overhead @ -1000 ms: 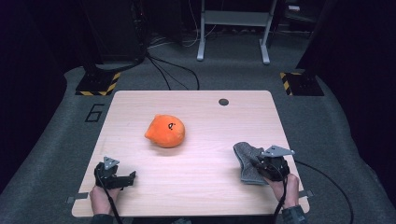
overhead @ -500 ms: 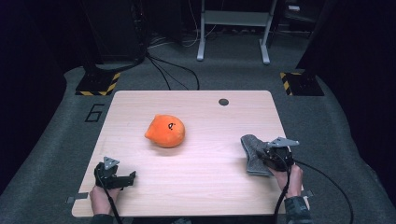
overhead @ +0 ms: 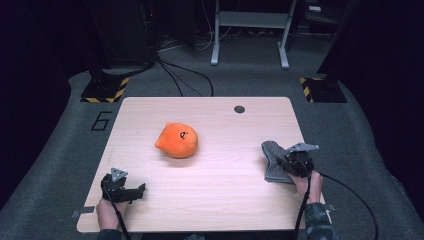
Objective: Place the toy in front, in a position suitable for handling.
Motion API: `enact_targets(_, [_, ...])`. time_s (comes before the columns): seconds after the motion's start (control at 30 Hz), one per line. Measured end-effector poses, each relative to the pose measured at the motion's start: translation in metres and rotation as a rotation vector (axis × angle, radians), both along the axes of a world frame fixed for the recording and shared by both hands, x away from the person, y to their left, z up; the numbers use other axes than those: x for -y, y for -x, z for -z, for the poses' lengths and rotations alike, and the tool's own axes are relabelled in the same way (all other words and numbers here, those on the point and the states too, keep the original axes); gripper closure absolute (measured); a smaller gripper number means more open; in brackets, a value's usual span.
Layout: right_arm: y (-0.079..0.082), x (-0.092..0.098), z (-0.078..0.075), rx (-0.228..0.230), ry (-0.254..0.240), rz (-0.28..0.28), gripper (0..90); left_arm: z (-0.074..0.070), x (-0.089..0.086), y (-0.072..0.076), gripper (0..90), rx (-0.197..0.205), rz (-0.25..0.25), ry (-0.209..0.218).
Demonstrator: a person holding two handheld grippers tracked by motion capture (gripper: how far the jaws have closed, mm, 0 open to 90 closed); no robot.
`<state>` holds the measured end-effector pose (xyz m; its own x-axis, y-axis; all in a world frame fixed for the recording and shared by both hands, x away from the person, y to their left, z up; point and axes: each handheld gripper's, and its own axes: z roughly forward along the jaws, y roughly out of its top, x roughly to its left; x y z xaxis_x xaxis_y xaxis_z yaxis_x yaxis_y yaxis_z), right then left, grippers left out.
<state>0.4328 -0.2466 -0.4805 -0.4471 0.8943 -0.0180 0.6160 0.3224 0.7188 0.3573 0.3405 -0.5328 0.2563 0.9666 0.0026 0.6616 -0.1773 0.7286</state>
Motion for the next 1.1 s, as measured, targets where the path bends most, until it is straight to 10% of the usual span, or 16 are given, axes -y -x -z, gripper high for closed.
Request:
enact_targets(0.3, [-0.01, 0.002, 0.016, -0.049, 0.018, 0.033, 61.9, 0.0, 0.0, 0.0, 0.2, 0.0, 0.0, 0.0])
enact_targets(0.57, [-0.004, 0.008, 0.016, -0.029, -0.014, 0.056, 30.3, 0.0, 0.0, 0.0, 0.2, 0.0, 0.001, 0.0])
enact_targets(1.1, [0.052, 0.014, 0.011, 0.025, -0.073, 0.073, 0.1, 0.0, -0.001, -0.001, 0.0, -0.001, 0.009, 0.002])
